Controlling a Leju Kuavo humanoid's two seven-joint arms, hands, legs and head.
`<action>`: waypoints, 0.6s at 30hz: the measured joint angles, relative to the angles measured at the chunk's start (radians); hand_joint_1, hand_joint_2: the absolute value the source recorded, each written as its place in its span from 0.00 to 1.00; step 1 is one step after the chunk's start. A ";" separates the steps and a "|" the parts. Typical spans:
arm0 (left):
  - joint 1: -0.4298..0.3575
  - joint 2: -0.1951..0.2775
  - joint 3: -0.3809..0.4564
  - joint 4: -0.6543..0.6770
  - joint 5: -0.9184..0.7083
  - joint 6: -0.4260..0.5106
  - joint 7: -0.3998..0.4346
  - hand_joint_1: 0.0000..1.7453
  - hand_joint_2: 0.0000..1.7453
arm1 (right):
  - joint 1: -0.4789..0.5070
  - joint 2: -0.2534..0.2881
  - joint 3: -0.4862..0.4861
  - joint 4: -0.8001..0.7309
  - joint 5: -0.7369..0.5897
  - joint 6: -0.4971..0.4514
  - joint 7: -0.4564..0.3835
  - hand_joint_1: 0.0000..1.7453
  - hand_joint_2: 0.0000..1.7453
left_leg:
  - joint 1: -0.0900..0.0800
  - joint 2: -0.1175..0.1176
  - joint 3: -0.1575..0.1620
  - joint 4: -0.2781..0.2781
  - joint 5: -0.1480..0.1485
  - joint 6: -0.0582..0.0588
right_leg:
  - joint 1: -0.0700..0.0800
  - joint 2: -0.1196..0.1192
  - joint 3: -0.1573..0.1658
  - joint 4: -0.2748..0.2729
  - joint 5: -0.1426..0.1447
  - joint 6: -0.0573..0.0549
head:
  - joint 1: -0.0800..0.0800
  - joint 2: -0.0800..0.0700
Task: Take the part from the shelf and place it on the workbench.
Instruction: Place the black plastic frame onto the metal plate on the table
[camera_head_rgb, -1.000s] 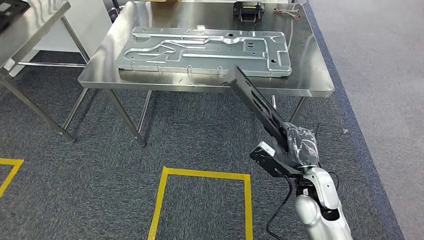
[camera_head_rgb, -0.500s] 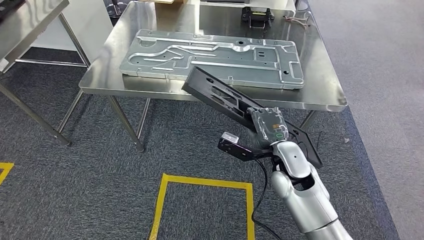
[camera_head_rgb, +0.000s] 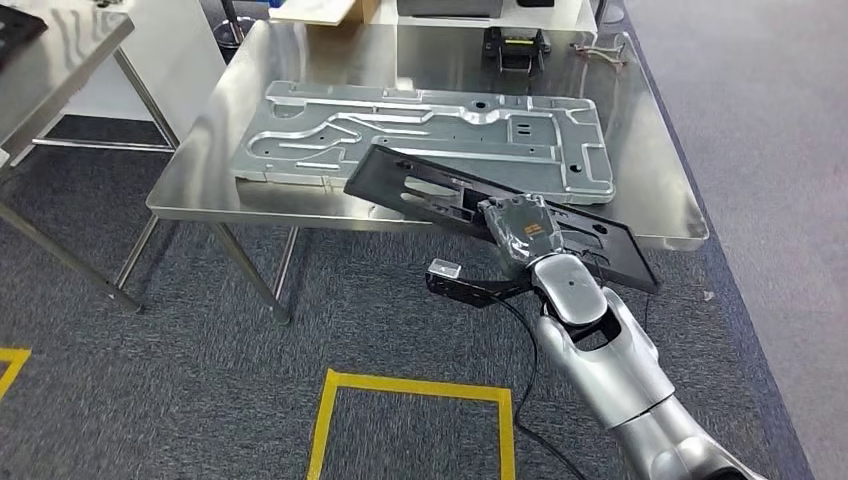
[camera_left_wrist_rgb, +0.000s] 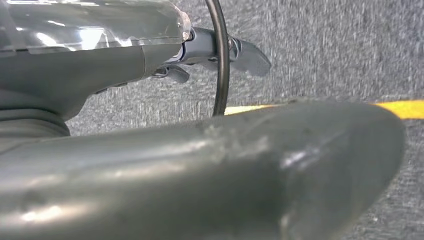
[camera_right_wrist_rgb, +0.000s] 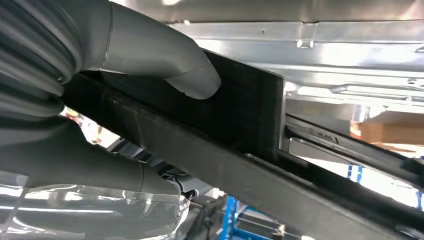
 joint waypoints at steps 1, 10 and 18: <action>0.001 0.001 -0.001 0.000 0.001 0.000 0.000 0.00 0.00 | -0.003 -0.001 0.008 0.007 0.004 0.002 -0.001 1.00 1.00 | 0.005 0.001 -0.034 0.034 -0.023 -0.007 | -0.003 0.001 0.012 0.000 -0.010 0.003 | 0.000 0.000; 0.008 0.006 -0.011 0.001 0.006 -0.001 0.009 0.00 0.00 | -0.051 -0.009 0.047 0.056 0.028 0.009 -0.003 1.00 1.00 | 0.015 0.009 -0.028 -0.199 0.170 0.002 | -0.011 0.005 0.087 0.022 -0.092 0.056 | 0.000 0.000; 0.006 0.006 -0.024 0.001 0.008 -0.001 0.014 0.00 0.00 | -0.077 -0.012 0.062 0.083 0.030 0.015 -0.008 1.00 1.00 | 0.010 0.001 0.034 -0.206 0.124 0.030 | -0.014 0.001 -0.131 0.297 -0.183 0.069 | 0.000 0.000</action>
